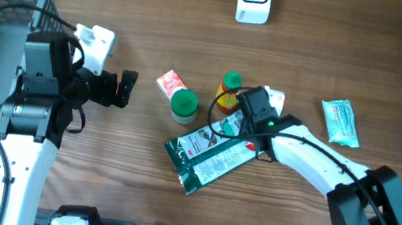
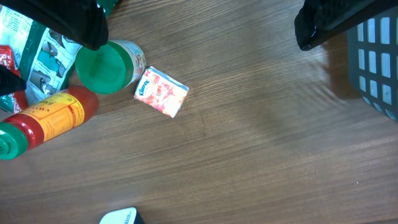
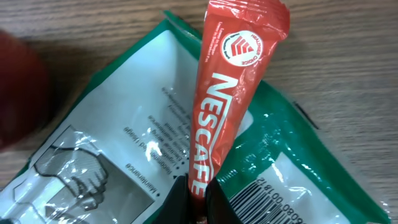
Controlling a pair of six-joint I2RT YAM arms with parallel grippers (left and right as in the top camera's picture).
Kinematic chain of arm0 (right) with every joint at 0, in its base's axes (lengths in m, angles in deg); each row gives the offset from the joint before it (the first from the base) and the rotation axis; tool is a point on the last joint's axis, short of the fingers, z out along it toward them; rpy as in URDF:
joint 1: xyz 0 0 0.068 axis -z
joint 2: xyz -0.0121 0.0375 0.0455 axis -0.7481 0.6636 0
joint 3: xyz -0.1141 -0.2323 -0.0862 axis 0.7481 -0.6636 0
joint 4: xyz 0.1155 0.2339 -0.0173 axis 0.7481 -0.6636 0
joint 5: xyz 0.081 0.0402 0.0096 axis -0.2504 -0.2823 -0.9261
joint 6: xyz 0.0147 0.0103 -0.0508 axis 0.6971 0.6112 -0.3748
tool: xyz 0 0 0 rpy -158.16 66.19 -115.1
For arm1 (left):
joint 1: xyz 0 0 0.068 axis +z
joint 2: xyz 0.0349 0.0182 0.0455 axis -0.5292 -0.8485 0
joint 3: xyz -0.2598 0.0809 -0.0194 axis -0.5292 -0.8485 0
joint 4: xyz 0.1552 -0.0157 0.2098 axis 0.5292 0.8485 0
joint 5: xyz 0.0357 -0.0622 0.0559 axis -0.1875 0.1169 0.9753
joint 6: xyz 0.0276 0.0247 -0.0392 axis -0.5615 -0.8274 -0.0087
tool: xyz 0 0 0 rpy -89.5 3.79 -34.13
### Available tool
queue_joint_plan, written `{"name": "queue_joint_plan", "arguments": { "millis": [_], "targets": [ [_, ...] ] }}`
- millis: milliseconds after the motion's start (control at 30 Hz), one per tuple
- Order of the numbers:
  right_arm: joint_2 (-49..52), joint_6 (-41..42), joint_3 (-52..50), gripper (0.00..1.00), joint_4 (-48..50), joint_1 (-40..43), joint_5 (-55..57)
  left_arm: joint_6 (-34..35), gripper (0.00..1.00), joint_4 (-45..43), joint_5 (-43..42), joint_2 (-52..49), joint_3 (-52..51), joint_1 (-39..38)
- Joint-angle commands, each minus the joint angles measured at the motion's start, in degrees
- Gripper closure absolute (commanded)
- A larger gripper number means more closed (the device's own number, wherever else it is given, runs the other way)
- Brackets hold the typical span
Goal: Scan the item barcode
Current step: 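Close the right gripper on the Nescafé stick and lift it, then carry the Nescafé stick up toward the white scanner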
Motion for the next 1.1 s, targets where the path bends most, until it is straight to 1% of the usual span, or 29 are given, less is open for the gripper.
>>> {"name": "queue_joint_plan", "arguments": {
  "millis": [0,100,167,367,433,533,600,667,700,733,833,900,933,1000,1033,1067],
  "targets": [
    [-1.36,0.28,0.46,0.96,-1.4,0.7,-7.98,0.55,0.0,-0.13,-1.09,-0.28,-0.42,0.31],
    [-5.66,0.28,0.46,0.96,-3.02,2.19,-14.27,0.52,0.0,-0.13,-1.09,-0.28,-0.42,0.31],
    [-9.92,0.2,0.46,0.96,-4.76,3.87,-20.46,0.55,0.0,-0.13,-1.09,-0.28,-0.42,0.31],
    [-21.73,0.22,0.46,0.96,-9.99,9.64,-43.8,0.52,0.0,-0.13,-1.09,-0.28,-0.42,0.31],
    [-24.26,1.57,0.46,0.96,-11.63,11.37,-51.87,0.55,0.0,-0.13,-1.09,-0.28,-0.42,0.31],
    [-26.45,7.56,0.46,0.96,-14.58,13.49,-62.79,0.52,0.0,-0.13,-1.09,-0.28,-0.42,0.31],
    [-26.82,10.1,0.46,0.96,-14.97,13.97,-69.09,0.55,0.0,-0.13,-1.09,-0.28,-0.42,0.31],
    [-26.8,15.58,0.46,0.96,-14.99,14.05,-75.73,0.55,0.0,-0.13,-1.09,-0.28,-0.42,0.31],
    [-26.8,23.76,0.46,0.96,-15.19,14.05,-80.19,0.55,0.0,-0.13,-1.09,-0.28,-0.42,0.31],
    [-26.82,26.95,0.46,0.96,-15.54,14.05,-82.25,0.52,0.0,-0.13,-1.09,-0.28,-0.42,0.31],
    [-26.8,31.17,0.46,0.96,-15.98,14.05,-87.45,0.55,0.0,-0.13,-1.09,-0.28,-0.42,0.31],
    [-26.8,36.33,0.46,0.96,-15.93,14.05,-91.25,0.55,0.0,-0.11,-1.09,-0.28,-0.42,0.31],
    [-26.8,37.29,0.46,0.96,-15.87,14.05,-91.32,0.52,0.0,-0.13,-1.09,-0.28,-0.42,0.31],
    [-26.8,37.53,0.46,0.96,-15.47,14.05,-90.9,0.55,0.0,-0.13,-1.09,-0.28,-0.42,0.31],
    [-26.8,36.5,0.46,0.96,-14.8,14.05,-90.47,0.52,0.0,-0.13,-1.09,-0.28,-0.42,0.31],
    [-26.8,33.59,0.46,0.96,-12.63,14.05,-90.25,0.55,0.0,-0.11,-1.09,-0.28,-0.42,0.31]
  ]
}}
